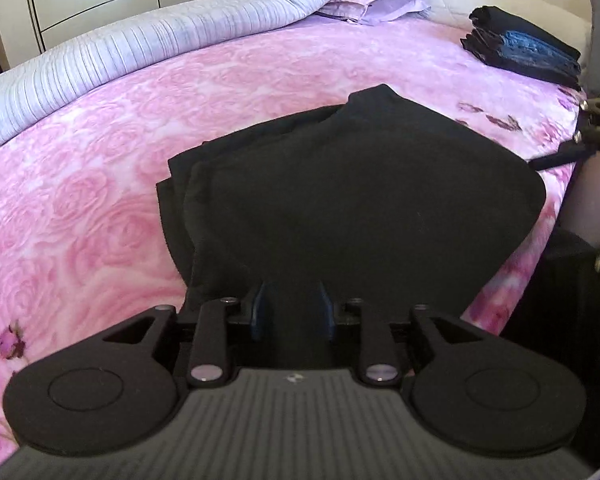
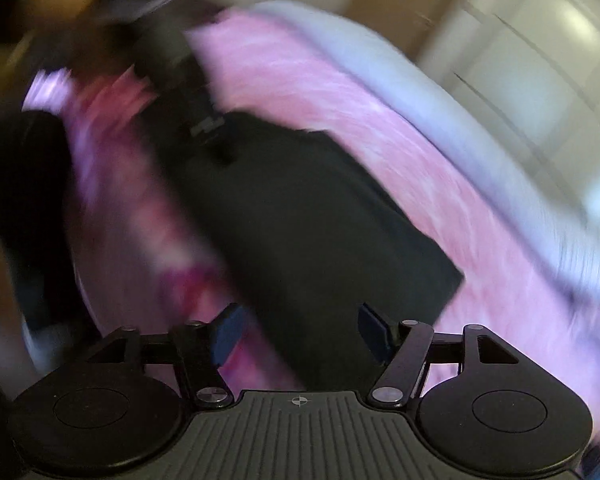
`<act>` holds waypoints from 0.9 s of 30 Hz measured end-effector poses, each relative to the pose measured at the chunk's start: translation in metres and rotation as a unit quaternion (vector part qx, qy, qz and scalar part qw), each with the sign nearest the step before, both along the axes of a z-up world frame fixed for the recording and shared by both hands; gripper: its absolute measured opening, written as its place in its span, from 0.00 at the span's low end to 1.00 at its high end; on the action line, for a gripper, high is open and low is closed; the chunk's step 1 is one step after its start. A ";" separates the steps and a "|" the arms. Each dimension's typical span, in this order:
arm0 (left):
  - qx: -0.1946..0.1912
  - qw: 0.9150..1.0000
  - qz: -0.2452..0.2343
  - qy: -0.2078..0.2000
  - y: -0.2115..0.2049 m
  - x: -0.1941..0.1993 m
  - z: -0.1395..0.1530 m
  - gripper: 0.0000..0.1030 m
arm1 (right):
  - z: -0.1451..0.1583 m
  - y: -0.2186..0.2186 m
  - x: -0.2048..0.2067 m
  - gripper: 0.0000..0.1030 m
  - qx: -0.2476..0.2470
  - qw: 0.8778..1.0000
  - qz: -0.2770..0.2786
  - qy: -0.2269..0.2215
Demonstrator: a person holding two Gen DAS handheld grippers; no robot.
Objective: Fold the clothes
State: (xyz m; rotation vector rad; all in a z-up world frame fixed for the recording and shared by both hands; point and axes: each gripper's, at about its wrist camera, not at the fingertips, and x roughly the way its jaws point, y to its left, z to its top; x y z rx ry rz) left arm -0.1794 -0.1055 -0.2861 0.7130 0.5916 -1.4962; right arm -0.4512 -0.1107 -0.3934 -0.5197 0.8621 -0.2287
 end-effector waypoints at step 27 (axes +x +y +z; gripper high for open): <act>-0.069 0.932 -0.203 -0.293 0.066 -0.085 -0.018 0.77 | -0.003 -0.031 0.045 0.24 -0.014 1.000 -0.009 0.010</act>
